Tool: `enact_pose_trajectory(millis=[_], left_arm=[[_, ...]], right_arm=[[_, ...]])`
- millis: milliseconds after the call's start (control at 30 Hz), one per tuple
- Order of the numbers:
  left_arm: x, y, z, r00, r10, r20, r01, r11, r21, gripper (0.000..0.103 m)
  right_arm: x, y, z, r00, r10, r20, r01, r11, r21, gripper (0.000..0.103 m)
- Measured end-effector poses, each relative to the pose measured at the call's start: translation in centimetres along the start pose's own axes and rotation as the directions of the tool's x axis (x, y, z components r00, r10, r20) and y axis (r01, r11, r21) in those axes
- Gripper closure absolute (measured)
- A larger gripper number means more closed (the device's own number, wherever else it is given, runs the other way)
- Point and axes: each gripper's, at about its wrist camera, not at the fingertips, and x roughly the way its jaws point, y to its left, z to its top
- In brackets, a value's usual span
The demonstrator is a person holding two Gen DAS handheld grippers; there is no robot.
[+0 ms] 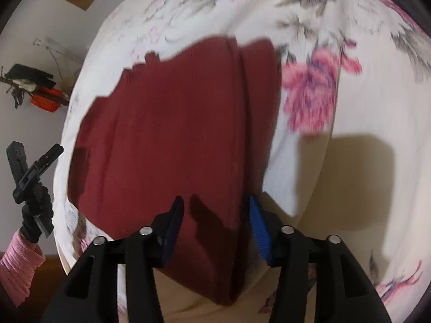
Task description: Fold small clothes
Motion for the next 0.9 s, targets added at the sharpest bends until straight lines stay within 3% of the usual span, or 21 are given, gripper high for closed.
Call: enact_pose_trajectory(millis=[33,167,267,400,633,767,900], left_arm=[[0.4,0.0,-0.7,1.000,0.004,-0.015,-0.004,1.000,0.002,0.025],[2.5,1.2,-2.9,0.995,0.058,-0.087,-0.059,0.998,-0.014,0.025],[3.3,3.0,-3.7,0.993,0.060,-0.104,-0.067,0.996,-0.065,0.026],[3.5,3.3,-3.7,0.993,0.054,-0.109,-0.062,0.996,-0.069,0.026],[1.8,2.0,-2.4,0.997,0.003,-0.076,-0.012,0.994,-0.112,0.025],[2.0,0.2,-1.7,0.998,-0.015,-0.060,0.009,0.996,-0.094,0.025],[2.8,-0.7,-1.5,0.998,-0.011,-0.061,0.007,0.997,-0.075,0.025]], right_arm=[[0.1,-0.1,-0.4,1.000,-0.009,-0.003,0.009,1.000,0.003,0.073],[-1.0,-0.8,-1.1,1.000,0.006,0.018,-0.006,0.999,0.035,0.094],[-0.7,-1.3,-1.6,1.000,-0.026,-0.013,0.027,0.999,0.036,0.094],[0.0,-2.0,-1.6,1.000,-0.004,-0.026,0.006,0.997,0.070,0.093],[-2.5,-1.6,0.4,0.995,0.030,0.097,-0.038,0.996,0.078,0.064],[-2.4,-1.7,2.8,0.991,0.033,0.128,-0.044,0.996,0.083,0.060],[-0.7,-1.9,4.7,0.995,-0.032,0.099,0.025,0.997,0.073,0.050]])
